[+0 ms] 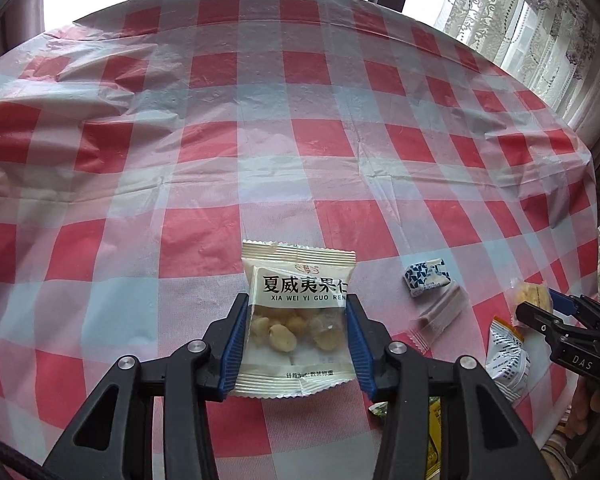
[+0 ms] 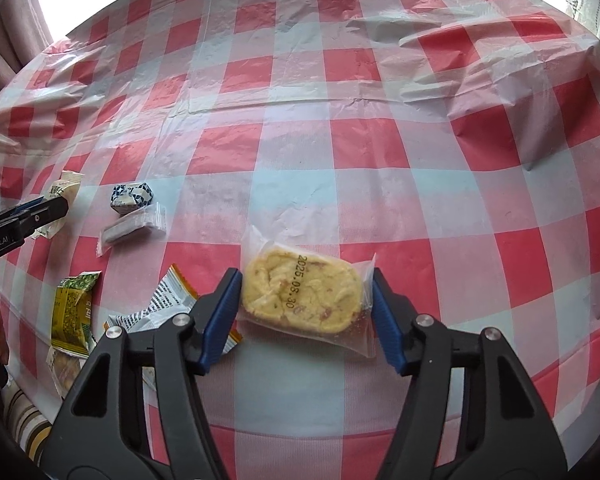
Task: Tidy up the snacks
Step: 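Grasp the yellow cookie bag with the right tool while the left tool lifts the nut packet, then carry the nut packet and the cookie bag to the white box with both tools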
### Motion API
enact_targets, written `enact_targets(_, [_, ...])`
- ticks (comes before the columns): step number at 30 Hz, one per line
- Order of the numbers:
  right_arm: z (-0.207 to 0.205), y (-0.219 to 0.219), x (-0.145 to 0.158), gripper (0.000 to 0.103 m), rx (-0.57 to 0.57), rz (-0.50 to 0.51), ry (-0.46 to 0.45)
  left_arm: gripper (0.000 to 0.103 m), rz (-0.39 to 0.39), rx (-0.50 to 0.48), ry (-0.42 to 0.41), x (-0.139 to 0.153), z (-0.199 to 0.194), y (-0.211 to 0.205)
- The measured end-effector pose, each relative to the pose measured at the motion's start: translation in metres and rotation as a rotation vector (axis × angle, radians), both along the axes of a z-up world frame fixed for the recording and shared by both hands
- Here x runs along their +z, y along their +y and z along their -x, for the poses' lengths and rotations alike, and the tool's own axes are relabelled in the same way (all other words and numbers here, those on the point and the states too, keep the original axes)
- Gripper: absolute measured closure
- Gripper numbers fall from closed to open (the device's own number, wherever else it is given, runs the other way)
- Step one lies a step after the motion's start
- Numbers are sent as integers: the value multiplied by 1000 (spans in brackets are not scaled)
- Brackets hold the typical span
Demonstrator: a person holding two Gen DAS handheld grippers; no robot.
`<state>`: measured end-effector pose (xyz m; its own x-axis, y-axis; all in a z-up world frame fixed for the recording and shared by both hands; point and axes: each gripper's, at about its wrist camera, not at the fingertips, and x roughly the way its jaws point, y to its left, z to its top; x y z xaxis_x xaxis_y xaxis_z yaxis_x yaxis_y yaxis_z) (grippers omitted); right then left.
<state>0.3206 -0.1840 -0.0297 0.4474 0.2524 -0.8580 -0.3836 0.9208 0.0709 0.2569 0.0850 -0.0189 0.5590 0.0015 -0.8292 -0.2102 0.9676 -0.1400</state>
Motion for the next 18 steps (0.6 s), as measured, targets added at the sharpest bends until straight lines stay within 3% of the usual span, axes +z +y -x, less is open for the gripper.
enact_targets(12, [27,-37,20,37,-37,-22,-25,56,3,7,-50,28,48,-23])
enact_targets(18, [45,-63,29,37,-58,-31,-37,56,18,-37,-79,44,65,-54])
